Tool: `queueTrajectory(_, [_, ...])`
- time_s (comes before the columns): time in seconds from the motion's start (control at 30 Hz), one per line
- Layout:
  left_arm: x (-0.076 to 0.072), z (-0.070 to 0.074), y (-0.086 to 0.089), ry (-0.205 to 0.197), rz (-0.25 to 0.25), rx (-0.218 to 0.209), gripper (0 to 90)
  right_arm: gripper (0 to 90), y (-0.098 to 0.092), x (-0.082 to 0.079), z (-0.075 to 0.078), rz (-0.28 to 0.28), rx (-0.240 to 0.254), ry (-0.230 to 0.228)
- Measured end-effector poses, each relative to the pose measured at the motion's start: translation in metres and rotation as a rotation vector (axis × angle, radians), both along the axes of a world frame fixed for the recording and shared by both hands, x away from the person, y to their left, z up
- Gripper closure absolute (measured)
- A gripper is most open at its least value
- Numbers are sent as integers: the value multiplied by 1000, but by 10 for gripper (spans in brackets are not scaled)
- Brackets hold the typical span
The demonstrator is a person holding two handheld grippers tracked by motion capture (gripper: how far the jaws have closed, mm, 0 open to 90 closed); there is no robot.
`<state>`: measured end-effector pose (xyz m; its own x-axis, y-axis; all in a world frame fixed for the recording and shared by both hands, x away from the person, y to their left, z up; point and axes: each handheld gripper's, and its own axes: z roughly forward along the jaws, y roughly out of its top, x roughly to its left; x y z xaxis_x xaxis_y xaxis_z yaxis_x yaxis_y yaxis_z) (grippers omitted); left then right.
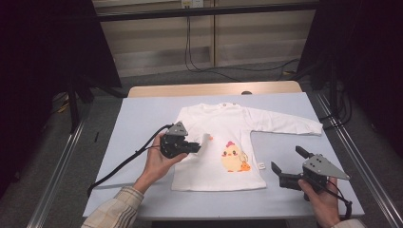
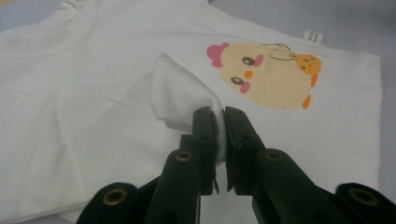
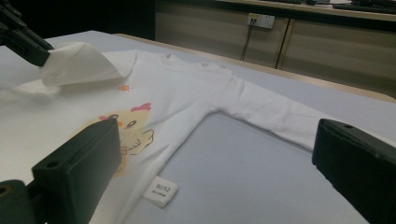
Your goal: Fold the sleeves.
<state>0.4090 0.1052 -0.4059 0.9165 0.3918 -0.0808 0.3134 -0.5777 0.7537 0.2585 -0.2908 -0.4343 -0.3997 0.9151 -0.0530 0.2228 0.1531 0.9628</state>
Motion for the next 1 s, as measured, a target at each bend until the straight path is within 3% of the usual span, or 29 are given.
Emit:
queueTrajectory(0.13, [-1, 1, 1, 2, -4, -4, 834, 13, 0, 0, 0, 2, 1, 2])
queueTrajectory(0.43, [1, -12, -7, 30, -25, 29, 832, 13, 0, 0, 0, 3, 1, 5])
queueTrajectory(0.5, [1, -15, -10, 39, -5, 13, 826, 13, 0, 0, 0, 3, 1, 6])
queueTrajectory(0.67, [1, -21, -13, 42, -11, 25, 822, 13, 0, 0, 0, 5, 0, 5])
queueTrajectory(0.73, [0, -22, -14, 48, -11, 11, 820, 13, 0, 0, 0, 5, 0, 5])
queueTrajectory(1.0, [-2, -31, -19, 29, -46, -10, 788, 13, 0, 0, 0, 9, -1, 1])
